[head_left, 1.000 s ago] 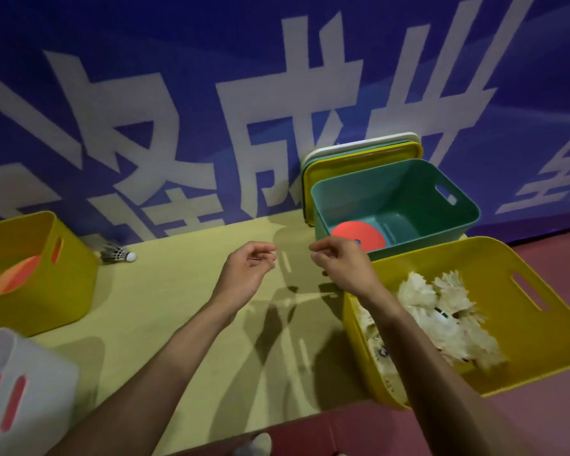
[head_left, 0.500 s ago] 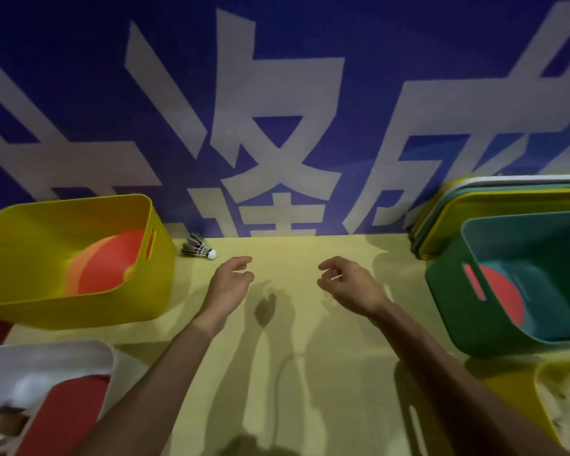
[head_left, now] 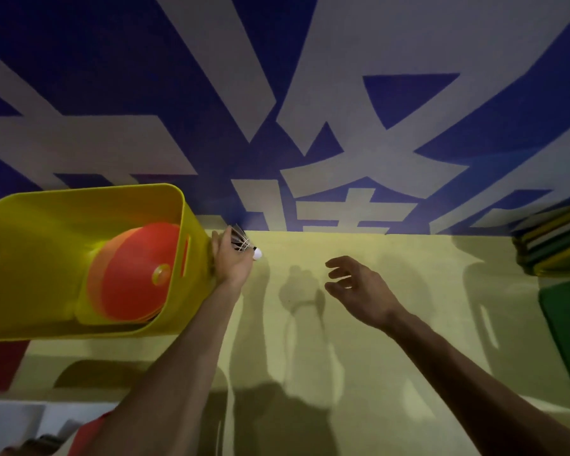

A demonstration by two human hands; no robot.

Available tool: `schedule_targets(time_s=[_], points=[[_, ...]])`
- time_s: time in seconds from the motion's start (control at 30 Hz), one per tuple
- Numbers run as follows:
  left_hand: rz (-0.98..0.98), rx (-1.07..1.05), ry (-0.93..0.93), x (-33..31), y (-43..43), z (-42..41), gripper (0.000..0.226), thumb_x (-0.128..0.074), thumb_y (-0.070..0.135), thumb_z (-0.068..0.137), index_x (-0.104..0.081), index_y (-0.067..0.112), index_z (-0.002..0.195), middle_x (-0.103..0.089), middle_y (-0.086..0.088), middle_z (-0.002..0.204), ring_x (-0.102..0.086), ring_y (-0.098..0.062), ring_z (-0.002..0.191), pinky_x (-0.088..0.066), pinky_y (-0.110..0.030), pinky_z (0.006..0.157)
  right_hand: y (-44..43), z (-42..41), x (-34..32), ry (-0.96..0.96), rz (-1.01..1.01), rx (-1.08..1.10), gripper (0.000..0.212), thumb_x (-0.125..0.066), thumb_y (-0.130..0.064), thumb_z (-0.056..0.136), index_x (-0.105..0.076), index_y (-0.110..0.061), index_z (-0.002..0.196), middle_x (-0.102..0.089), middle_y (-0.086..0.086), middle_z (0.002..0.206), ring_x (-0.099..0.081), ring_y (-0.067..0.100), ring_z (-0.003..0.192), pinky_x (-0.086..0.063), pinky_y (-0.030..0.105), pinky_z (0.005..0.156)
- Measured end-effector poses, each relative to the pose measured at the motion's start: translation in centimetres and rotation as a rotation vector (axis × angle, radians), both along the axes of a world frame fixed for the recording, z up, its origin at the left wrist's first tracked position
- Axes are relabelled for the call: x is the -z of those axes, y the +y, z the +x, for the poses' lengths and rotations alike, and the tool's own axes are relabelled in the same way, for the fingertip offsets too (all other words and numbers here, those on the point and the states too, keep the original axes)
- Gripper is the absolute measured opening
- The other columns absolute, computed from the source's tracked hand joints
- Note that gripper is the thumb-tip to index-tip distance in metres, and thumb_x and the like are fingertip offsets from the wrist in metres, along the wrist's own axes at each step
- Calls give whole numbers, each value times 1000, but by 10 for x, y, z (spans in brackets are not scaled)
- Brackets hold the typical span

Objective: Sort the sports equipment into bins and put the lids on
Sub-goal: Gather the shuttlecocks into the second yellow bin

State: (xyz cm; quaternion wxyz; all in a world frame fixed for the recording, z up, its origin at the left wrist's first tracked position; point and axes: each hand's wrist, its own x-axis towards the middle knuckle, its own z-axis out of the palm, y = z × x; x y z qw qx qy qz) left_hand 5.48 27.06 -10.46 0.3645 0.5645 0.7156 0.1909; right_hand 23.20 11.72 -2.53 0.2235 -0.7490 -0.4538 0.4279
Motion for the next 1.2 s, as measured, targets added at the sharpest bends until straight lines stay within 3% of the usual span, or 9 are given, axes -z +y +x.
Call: schedule_targets(time_s=[0.1,0.17,0.27,0.37,0.53,0.7,0.83,0.97,1.2], points=[[-56,-120,-99,11,7,1,66,-72,9,81,-39,7,138,-54,-18,133,-53,-32,120,-47,-40,100,4,2,10,5,-8,20,37,-58,-22,93,-51,-19,129,-61,3,123,-59,14,96,-46,24,83],[-55,-117,-111,13,2,2,50,-73,7,80,-50,1,123,-65,-20,114,-63,-32,104,-51,-35,85,4,3,15,0,-9,29,36,-58,-21,93,-51,-19,128,-62,3,122,-60,14,96,-46,23,81],[-21,5,-104,12,-18,5,20,-71,3,80,-64,-1,99,-71,-17,98,-68,-30,89,-48,-24,69,2,1,20,-6,-21,10,35,-57,-21,93,-51,-18,128,-63,3,121,-59,12,92,-45,22,79],[-26,126,-140,4,-46,10,10,-69,6,83,-65,5,93,-70,-8,92,-63,-18,80,-42,-8,59,-6,-1,19,-7,-36,2,36,-58,-20,93,-51,-18,128,-63,4,121,-61,15,95,-45,22,80],[53,352,-239,-23,-93,23,27,-73,8,81,-58,30,76,-66,-3,90,-63,-9,75,-45,-9,67,-28,7,1,-24,2,55,41,-60,-26,92,-49,-19,131,-60,3,125,-58,15,101,-43,21,79],[68,466,-361,-71,-138,37,24,-73,9,81,-60,30,78,-64,1,91,-61,-5,77,-45,-7,69,-66,21,-30,-131,73,43,54,-67,-31,87,-46,-20,136,-56,4,131,-53,17,119,-45,27,92],[117,567,-416,-107,-177,57,16,-72,8,81,-62,20,85,-62,2,89,-58,1,74,-44,-7,70,-105,36,-63,-168,164,28,48,-67,-27,87,-51,-19,131,-62,2,122,-58,13,101,-45,23,83],[184,604,-479,-140,-222,78,22,-71,7,82,-61,27,81,-65,-2,91,-61,-5,78,-47,-11,75,-150,54,-96,-238,246,28,40,-65,-28,89,-57,-18,127,-65,-1,118,-53,5,95,-39,19,79],[284,634,-505,-188,-312,133,18,-70,6,82,-63,22,86,-64,1,93,-62,-8,83,-47,-9,79,-243,102,-132,-233,330,53,34,-68,-22,87,-61,-20,120,-66,-3,96,-59,16,88,-42,26,73]])
